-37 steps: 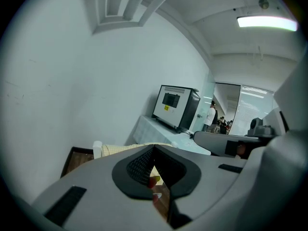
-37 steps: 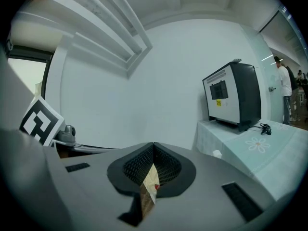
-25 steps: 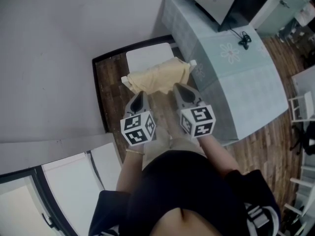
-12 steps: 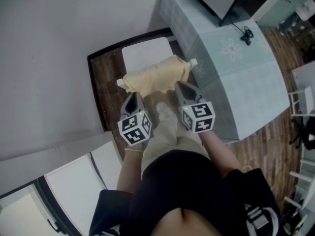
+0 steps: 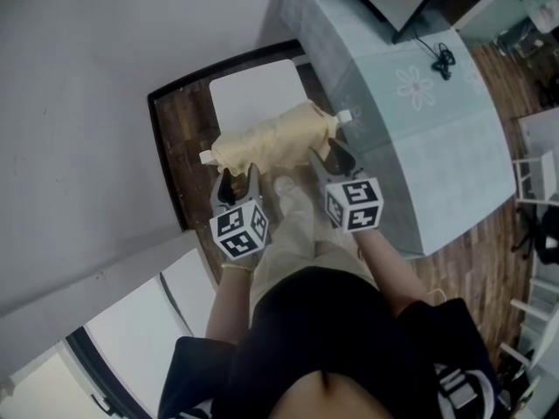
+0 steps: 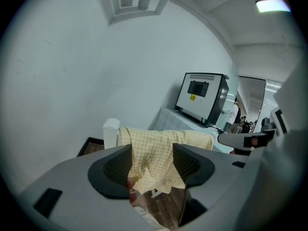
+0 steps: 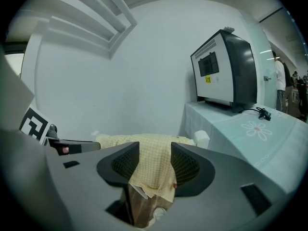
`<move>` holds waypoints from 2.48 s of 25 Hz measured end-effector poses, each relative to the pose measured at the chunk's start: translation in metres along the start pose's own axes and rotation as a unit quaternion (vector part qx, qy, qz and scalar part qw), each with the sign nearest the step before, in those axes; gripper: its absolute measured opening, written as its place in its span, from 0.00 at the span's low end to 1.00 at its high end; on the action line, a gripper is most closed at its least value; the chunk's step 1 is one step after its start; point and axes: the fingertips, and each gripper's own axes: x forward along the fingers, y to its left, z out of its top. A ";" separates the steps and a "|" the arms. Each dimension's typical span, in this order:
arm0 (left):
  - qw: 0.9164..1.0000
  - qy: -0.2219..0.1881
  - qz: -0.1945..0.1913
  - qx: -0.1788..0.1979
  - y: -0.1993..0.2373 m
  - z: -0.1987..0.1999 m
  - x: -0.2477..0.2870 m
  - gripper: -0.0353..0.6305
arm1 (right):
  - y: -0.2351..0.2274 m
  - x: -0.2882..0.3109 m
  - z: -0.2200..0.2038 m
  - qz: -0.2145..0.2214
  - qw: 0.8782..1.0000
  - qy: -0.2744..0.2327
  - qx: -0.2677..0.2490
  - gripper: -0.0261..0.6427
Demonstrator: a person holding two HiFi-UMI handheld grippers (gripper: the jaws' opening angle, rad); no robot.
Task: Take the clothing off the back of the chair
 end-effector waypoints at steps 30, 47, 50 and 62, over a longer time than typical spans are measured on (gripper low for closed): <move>0.999 0.011 0.041 0.007 0.013 -0.013 0.049 0.62 | -0.026 0.053 -0.024 -0.041 0.998 0.035 0.014 0.57; 0.999 0.019 0.038 0.000 -0.001 -0.013 0.051 0.45 | -0.022 0.054 -0.024 -0.053 0.998 0.042 0.018 0.53; 0.999 0.021 0.032 0.005 -0.007 -0.013 0.052 0.39 | -0.019 0.053 -0.025 -0.051 0.998 0.043 0.020 0.45; 0.999 0.039 0.012 0.005 -0.029 -0.015 0.056 0.17 | -0.015 0.050 -0.025 -0.057 0.997 0.053 0.024 0.25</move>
